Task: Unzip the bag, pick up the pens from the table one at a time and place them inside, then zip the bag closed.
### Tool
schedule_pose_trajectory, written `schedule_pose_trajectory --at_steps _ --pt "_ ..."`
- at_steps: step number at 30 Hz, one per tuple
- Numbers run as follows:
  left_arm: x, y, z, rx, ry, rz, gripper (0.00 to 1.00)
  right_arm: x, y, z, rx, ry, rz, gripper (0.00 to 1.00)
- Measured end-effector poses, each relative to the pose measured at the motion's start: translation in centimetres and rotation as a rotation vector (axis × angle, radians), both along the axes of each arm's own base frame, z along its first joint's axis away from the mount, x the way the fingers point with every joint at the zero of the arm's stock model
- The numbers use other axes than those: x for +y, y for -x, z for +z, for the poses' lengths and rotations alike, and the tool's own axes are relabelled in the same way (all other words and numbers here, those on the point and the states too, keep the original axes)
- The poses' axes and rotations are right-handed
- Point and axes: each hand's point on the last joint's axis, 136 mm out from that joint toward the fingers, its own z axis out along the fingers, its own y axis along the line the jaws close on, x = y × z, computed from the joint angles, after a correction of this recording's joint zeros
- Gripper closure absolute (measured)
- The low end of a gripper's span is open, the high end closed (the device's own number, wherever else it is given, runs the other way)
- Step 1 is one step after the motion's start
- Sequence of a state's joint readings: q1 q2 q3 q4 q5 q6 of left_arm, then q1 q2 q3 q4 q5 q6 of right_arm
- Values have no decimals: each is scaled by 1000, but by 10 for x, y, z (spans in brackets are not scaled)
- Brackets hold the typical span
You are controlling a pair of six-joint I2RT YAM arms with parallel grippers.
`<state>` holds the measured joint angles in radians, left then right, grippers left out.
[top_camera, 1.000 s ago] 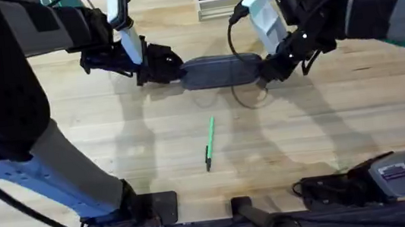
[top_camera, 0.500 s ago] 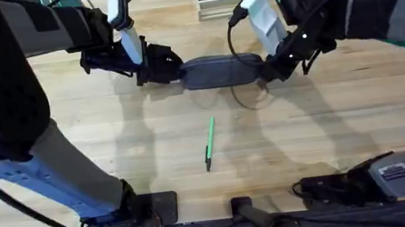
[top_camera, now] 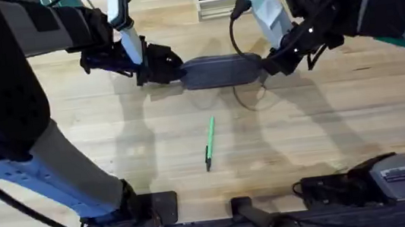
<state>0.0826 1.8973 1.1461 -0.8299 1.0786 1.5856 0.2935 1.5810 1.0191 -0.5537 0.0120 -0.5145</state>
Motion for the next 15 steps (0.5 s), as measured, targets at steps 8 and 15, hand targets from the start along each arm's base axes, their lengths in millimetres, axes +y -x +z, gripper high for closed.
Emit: schedule_pose_trajectory --at_steps 8,15 --pt "0 0 0 0 -1 0 959 1 -3 6 -13 -3 4 969" --pt "0 0 0 0 -1 0 959 3 -3 21 -55 -16 9 969"
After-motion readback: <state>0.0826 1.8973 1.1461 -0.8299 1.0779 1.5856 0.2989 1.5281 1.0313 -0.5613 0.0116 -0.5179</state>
